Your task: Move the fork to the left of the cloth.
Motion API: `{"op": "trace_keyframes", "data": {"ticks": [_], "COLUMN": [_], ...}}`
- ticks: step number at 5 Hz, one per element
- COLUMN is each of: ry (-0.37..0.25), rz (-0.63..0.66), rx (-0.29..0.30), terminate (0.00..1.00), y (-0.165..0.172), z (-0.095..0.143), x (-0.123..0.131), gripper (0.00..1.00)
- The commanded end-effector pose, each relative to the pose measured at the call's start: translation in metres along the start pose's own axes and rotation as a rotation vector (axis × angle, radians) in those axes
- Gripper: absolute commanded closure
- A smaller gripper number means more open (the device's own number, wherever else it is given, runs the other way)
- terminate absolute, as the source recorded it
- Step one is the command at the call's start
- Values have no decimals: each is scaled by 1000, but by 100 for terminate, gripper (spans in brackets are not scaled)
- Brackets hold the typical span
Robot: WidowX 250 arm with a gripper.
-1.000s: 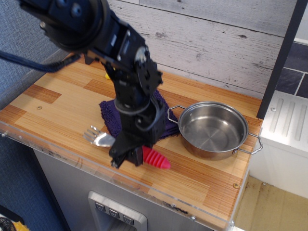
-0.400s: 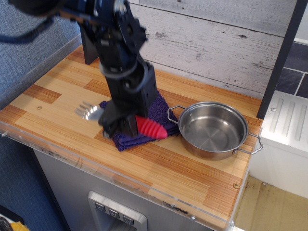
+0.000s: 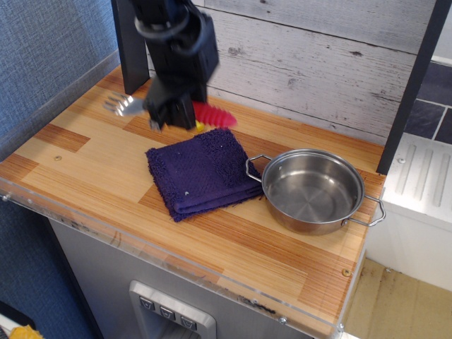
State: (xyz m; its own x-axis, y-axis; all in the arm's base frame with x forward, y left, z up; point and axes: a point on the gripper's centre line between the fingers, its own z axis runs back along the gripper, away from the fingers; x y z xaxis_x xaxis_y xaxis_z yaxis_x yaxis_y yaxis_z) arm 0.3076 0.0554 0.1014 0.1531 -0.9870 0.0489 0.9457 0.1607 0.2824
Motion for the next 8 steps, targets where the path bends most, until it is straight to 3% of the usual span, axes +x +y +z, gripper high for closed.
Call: {"op": "trace_keyframes", "data": {"ticks": [1,3,7,8], "ry": [82,192,272,313], "rz": [210,428,505,555], "rx": [32,-1,-59,-51], "terminate": [0,0,0,0], "y": [28,1,-15,-18], "z": [-9,-31,-71,-77], "x": [-59,-82,-95,-91], "gripper": [100,100,100,100]}}
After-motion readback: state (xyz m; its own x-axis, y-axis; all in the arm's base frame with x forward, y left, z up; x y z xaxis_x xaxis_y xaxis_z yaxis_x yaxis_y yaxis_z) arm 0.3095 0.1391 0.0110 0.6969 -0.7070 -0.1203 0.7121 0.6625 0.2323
